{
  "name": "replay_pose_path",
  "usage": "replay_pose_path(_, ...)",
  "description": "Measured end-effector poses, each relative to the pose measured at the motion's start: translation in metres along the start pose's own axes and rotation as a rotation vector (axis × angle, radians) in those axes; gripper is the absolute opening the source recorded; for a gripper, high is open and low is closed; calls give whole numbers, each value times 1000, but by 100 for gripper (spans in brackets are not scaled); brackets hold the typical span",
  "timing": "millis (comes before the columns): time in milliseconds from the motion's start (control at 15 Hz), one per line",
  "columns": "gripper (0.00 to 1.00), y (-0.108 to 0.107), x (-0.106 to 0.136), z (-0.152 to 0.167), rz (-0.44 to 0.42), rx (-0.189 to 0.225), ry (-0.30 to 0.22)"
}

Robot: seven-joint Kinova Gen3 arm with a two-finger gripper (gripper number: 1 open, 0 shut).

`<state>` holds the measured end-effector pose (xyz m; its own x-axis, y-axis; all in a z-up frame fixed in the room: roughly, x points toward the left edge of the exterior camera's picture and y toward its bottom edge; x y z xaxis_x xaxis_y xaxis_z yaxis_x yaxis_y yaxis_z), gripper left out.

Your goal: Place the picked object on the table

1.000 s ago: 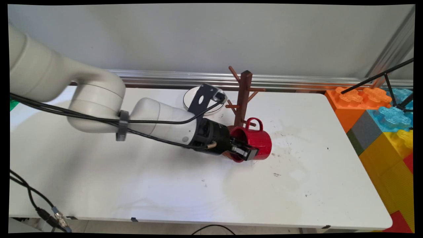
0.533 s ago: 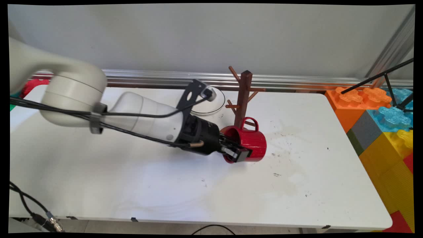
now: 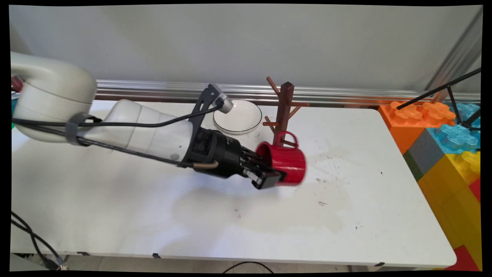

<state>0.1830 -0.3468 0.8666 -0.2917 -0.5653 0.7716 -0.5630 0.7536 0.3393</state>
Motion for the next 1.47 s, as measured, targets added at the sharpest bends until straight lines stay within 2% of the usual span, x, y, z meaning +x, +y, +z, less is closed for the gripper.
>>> replay_pose_path(67, 0, 11, 2, -5, 18, -87, 34)
replay_pose_path(133, 0, 19, 3, -9, 36, -148, 61)
replay_pose_path(267, 0, 32, 4, -17, 74, -229, 90)
replay_pose_path(400, 0, 43, 4, -25, 111, -286, 103)
replay_pose_path(533, 0, 53, 5, -33, 155, -324, 109)
replay_pose_path(667, 0, 65, 8, -40, 216, -342, 104)
replay_pose_path(800, 0, 74, 12, -46, 286, -326, 86)
replay_pose_path(1000, 0, 77, 18, -48, 366, -270, 31)
replay_pose_path(1267, 0, 61, 25, -57, 419, -178, -38)
replay_pose_path(1333, 0, 48, 29, -64, 433, -131, -73)
replay_pose_path(1467, 0, 27, 34, -80, 445, -71, -126)
